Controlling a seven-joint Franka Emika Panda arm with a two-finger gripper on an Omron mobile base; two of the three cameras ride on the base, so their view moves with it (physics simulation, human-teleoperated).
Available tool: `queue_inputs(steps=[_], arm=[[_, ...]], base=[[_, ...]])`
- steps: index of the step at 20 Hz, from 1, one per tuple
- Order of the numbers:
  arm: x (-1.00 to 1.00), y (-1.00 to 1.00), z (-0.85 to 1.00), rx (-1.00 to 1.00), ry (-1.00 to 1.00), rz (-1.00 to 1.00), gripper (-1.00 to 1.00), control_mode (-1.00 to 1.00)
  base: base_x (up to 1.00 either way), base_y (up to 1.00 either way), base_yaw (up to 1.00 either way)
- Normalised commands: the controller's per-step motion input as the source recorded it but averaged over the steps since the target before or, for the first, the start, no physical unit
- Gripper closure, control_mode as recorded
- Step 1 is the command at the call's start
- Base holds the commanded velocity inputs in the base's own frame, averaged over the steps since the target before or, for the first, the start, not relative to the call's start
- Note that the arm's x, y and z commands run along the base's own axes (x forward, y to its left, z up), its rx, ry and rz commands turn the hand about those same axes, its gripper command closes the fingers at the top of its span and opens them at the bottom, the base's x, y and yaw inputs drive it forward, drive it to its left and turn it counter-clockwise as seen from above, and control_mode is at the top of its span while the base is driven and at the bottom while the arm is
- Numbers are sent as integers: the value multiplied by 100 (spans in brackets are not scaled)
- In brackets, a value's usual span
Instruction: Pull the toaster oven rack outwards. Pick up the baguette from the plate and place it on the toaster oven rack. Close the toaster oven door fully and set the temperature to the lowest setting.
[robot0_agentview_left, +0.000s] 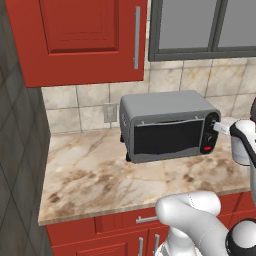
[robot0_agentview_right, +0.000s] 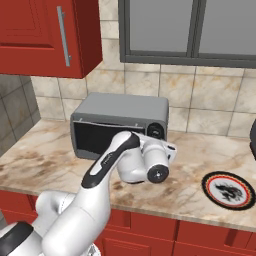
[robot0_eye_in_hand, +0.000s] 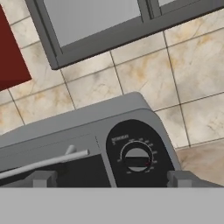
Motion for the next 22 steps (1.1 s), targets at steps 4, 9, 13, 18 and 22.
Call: queue_inputs(steps=[4, 9, 13, 18, 22], arm=[[0, 0, -14, 0, -3, 0, -100, -100], [0, 0, -11, 0, -4, 0, -100, -100], [0, 0, -3, 0, -4, 0, -100, -100], [0, 0, -2, 0, -3, 0, -100, -100], [0, 0, -8, 0, -1, 0, -100, -100]], base=[[0, 0, 0], [0, 0, 0], [0, 0, 0], [0, 0, 0], [0, 0, 0]])
